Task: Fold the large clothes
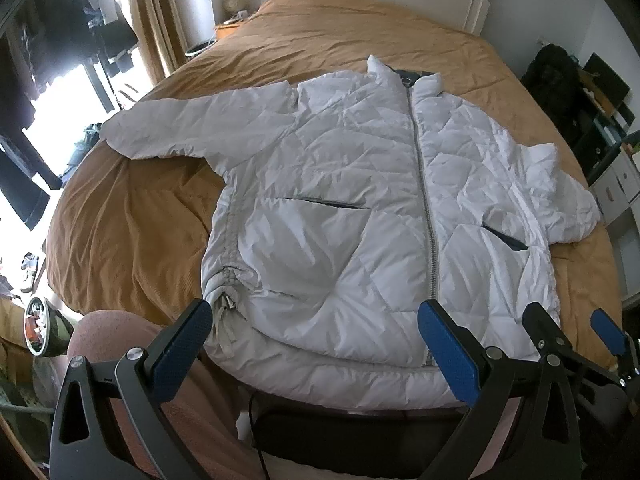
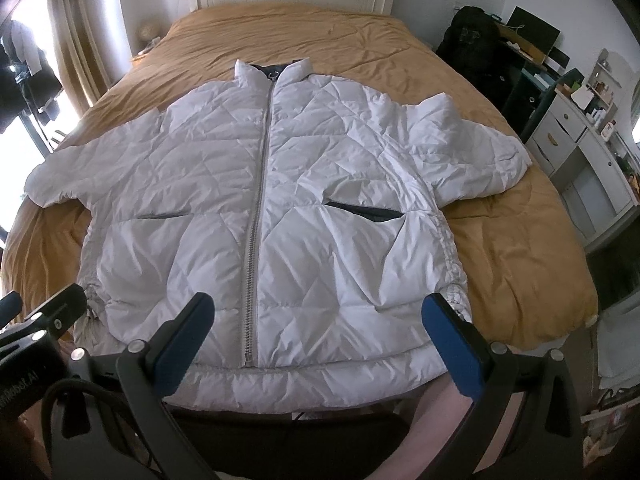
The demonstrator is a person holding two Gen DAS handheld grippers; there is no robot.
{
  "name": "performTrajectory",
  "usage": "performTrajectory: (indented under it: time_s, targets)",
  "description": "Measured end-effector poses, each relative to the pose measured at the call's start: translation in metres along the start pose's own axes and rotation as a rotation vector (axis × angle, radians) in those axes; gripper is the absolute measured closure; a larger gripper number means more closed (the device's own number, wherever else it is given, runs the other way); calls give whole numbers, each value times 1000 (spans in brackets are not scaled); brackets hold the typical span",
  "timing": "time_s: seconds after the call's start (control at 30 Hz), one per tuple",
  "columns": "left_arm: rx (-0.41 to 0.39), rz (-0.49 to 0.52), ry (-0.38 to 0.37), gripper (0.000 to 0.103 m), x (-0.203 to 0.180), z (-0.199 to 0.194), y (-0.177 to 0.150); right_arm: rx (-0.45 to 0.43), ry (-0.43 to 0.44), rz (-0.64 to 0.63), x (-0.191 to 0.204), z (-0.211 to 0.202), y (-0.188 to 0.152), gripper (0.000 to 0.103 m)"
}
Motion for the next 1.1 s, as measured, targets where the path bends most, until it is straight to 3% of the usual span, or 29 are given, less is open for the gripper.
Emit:
performTrajectory:
  time_s: [1.1]
  targets:
    - [20, 14, 9, 1, -7, 6, -1, -12, -7, -6, -3, -3, 7, 0]
Point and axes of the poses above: each gripper's, at about its wrist camera, not at the fingertips, and z roughly the way its jaws point, x to its left, y to its top, the point moved 4 cm from there along z, roughly the way its jaws point, and after that the axes turned 11 degrees about -z, right-handed, at the moved point
